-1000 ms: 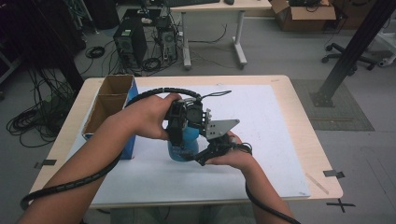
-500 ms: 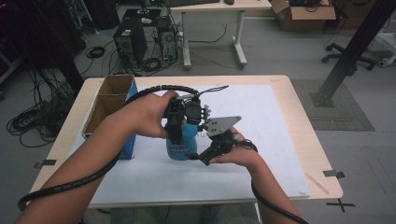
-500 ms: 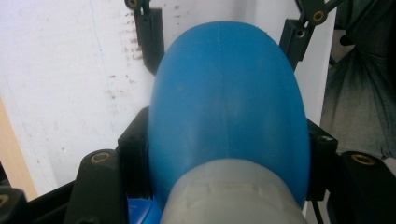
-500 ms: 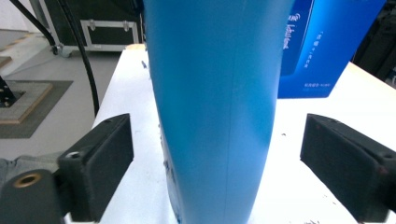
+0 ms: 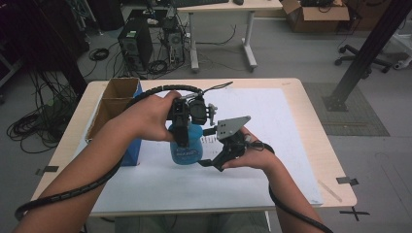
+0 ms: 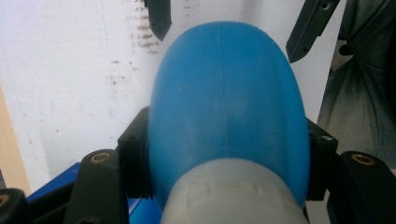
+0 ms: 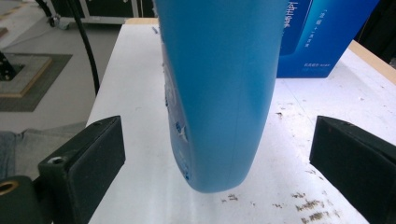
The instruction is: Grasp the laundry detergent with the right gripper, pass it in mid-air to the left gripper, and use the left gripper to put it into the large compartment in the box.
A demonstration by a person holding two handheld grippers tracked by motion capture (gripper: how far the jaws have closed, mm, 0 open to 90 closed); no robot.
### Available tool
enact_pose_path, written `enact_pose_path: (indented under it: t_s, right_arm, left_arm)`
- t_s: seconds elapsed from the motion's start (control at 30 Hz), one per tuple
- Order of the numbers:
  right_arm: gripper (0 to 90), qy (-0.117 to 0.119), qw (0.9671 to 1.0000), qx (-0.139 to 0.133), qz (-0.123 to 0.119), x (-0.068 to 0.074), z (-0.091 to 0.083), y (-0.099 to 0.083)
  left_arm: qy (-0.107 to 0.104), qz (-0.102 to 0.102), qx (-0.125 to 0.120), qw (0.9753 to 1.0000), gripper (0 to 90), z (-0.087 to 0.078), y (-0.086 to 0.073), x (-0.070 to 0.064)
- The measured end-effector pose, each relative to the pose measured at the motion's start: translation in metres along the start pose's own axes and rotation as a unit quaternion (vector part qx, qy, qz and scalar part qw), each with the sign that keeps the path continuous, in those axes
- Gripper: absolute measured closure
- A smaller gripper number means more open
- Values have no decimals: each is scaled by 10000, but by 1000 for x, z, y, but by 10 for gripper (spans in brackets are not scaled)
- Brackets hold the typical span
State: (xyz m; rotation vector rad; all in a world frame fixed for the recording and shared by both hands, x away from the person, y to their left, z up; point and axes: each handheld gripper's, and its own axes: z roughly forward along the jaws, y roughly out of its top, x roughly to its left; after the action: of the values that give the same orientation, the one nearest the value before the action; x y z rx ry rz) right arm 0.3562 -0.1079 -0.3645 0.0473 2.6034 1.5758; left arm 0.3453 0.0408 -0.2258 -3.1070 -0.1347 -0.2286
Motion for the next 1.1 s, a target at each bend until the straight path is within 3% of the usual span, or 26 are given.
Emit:
enact_pose_path:
  t_s: [0.47, 0.73, 0.9, 1.1]
  right_arm:
    - [11, 6, 9982, 582, -139, -11, -18, 11]
    - [12, -39, 9944, 1025, -264, -20, -34, 17]
    - [16, -64, 9906, 1339, -254, -26, -48, 20]
    - [20, -34, 9854, 1683, -254, -30, -62, 21]
  left_arm:
    - [-66, -341, 15, 9994, 379, -4, -2, 7]
    - [-94, -602, 20, 9981, 378, -8, -5, 11]
    - [-76, -937, 3, 9956, 379, -13, -9, 15]
    - [-142, -1387, -8, 9902, 379, -23, -15, 21]
